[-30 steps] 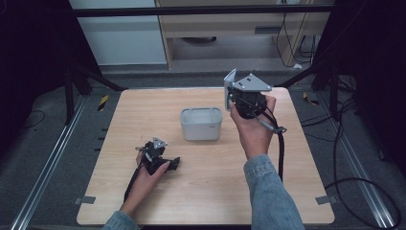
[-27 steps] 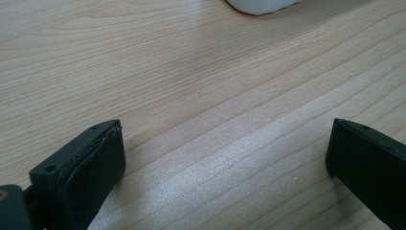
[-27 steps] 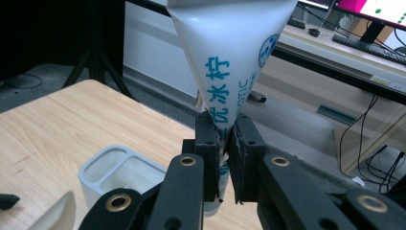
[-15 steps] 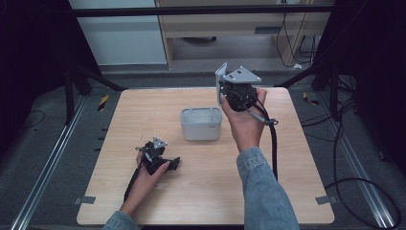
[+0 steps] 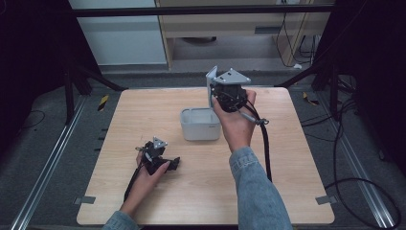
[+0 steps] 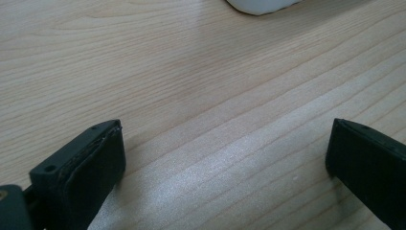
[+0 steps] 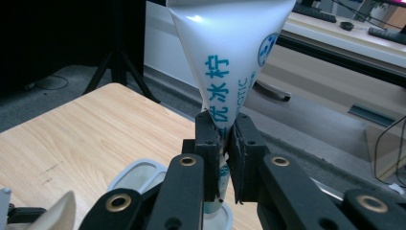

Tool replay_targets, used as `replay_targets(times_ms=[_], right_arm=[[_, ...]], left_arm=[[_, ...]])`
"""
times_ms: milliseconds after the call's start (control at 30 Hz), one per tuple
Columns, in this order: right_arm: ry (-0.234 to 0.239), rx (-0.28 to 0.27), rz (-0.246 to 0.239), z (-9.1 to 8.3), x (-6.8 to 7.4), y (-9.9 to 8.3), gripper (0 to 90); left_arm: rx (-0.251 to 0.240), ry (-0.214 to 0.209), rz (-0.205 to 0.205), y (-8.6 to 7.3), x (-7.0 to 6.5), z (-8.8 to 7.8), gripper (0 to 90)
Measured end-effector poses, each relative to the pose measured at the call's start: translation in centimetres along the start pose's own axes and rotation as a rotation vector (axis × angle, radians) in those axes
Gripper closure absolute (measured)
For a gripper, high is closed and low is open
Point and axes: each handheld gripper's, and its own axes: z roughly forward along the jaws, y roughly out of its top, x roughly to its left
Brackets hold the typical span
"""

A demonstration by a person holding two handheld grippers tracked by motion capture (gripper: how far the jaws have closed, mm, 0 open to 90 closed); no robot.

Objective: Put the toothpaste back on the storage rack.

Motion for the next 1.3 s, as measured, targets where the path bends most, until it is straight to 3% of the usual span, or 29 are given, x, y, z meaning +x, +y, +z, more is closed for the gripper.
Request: replay_targets(times_ms=[533,1300], right_arm=[[0.064,0.048,0.026,2.8,1.5,-1.1,83.1],[0.107,0.129,0.071,6.4,1.8,-4.0,83.0]], left_arm=[[0.002,0.0,0.003,0.0,0.0,0.0,0.0],[0.001,-0.001,0.002,0.0,0.0,0.0,0.0]])
